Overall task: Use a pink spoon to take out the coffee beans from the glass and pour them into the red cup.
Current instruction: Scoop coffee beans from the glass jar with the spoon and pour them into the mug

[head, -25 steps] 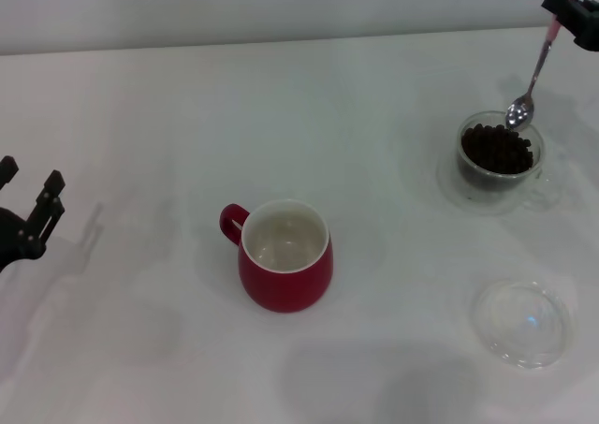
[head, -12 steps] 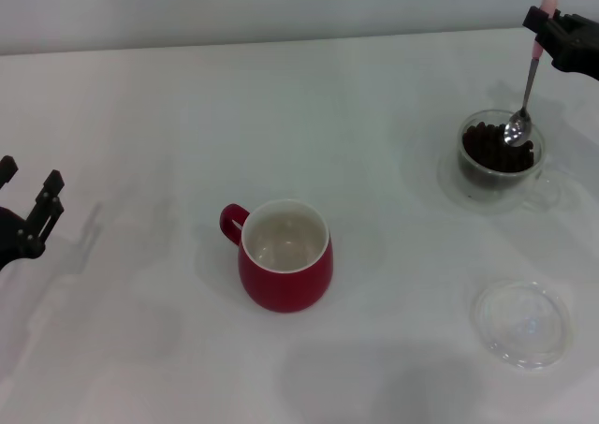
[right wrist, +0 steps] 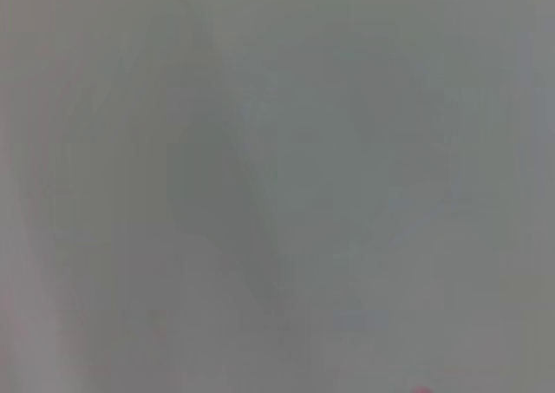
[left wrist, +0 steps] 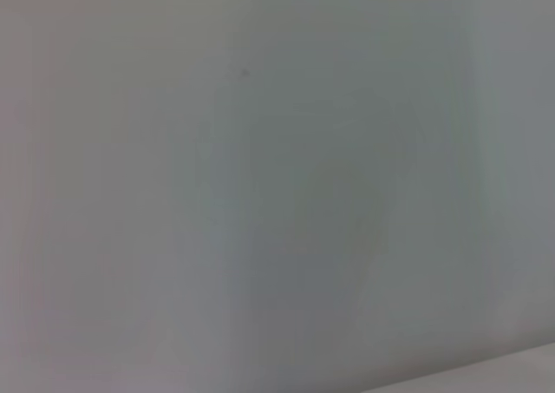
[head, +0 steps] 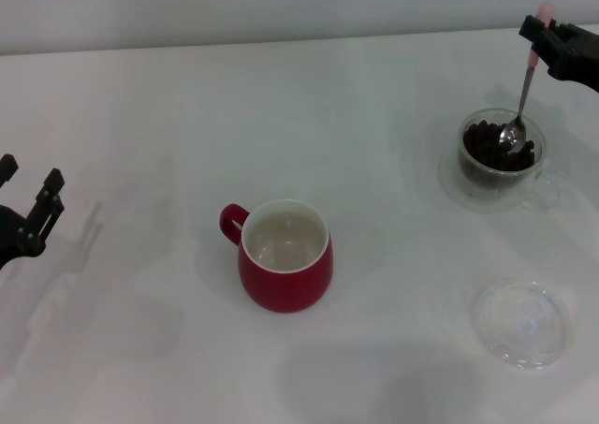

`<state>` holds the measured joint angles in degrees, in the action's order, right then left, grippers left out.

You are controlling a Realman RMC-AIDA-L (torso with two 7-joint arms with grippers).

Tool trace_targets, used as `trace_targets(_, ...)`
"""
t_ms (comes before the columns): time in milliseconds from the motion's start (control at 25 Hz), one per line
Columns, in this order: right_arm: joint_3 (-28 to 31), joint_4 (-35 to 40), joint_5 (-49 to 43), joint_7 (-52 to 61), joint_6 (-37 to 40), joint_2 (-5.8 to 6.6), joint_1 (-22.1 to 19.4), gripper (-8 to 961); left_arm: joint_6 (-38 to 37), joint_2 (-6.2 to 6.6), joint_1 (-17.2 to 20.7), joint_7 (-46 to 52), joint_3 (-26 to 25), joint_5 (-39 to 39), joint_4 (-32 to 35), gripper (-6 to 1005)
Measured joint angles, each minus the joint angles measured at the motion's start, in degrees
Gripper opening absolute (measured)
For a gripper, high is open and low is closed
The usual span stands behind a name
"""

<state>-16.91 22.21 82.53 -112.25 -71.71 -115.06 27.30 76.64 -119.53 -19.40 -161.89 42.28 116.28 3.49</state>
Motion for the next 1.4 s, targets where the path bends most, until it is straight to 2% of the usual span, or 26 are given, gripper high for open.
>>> trace_targets(480, 0.0, -1.4, 0.8, 2.0, 2.3, 0.00, -0.4, 152, 0.0, 0.00, 0.0, 0.0, 0.0, 0.0, -0.1, 566)
trace_targets(1400, 0.0, -2.3, 2.1, 19.9, 9.4, 0.19, -1.2, 153, 0.0, -0.17, 0.2, 0.0, 0.2, 0.0, -0.1, 566)
